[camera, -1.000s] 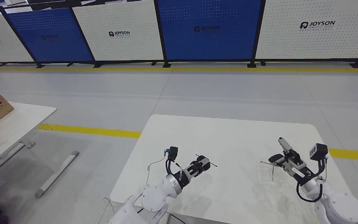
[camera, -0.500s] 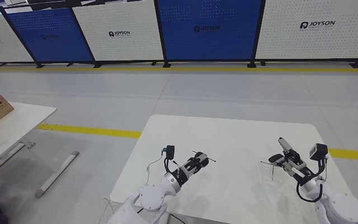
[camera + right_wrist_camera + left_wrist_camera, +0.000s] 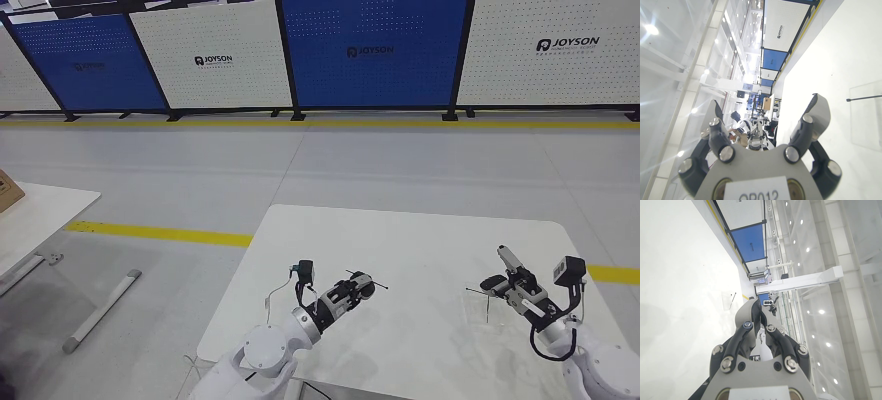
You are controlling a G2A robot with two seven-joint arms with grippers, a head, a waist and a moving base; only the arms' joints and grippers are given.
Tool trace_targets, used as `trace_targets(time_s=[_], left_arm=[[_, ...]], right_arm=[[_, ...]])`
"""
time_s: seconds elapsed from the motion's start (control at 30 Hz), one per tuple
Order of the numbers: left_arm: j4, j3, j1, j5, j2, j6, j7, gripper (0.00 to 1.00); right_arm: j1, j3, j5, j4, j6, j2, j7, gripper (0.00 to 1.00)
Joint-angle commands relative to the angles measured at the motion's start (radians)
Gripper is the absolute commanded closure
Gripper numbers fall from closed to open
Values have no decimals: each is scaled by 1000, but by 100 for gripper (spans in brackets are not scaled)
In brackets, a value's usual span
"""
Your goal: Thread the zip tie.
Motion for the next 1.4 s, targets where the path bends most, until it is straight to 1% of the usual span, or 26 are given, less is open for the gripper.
trace_targets(time_s=[0.0, 0.1, 0.17, 0.9, 0.97, 1.03, 1.17, 1.23, 1.3, 1.37], left_arm=[[-5, 5, 1, 20, 2, -16, -28, 100], [-14, 6, 13, 49, 8, -34, -87, 100], [-18, 4, 23, 58, 11, -42, -102, 100], [-19, 3, 25, 57, 11, -44, -100, 100], [-19, 3, 25, 57, 11, -44, -100, 100], [-19, 3, 25, 57, 11, -44, -100, 100], [-19, 3, 25, 57, 11, -44, -100, 100], [-19, 3, 25, 57, 11, -44, -100, 100], [-19, 3, 25, 57, 11, -44, -100, 100], [-19, 3, 25, 57, 11, -44, -100, 100]], right_arm=[[0, 0, 0, 0, 0, 0, 0, 0], [0, 0, 0, 0, 0, 0, 0, 0], [0, 0, 0, 0, 0, 0, 0, 0], [0, 0, 0, 0, 0, 0, 0, 0], [4, -2, -57, -5, 9, 2, -15, 0], [22, -2, -103, -10, 36, 4, -8, 0], [76, -3, -171, -10, 91, 10, 44, 0], [115, -14, -231, 3, 126, 15, 100, 0], [158, -43, -286, 23, 161, 17, 166, 0], [194, -68, -324, 53, 172, 18, 224, 0]])
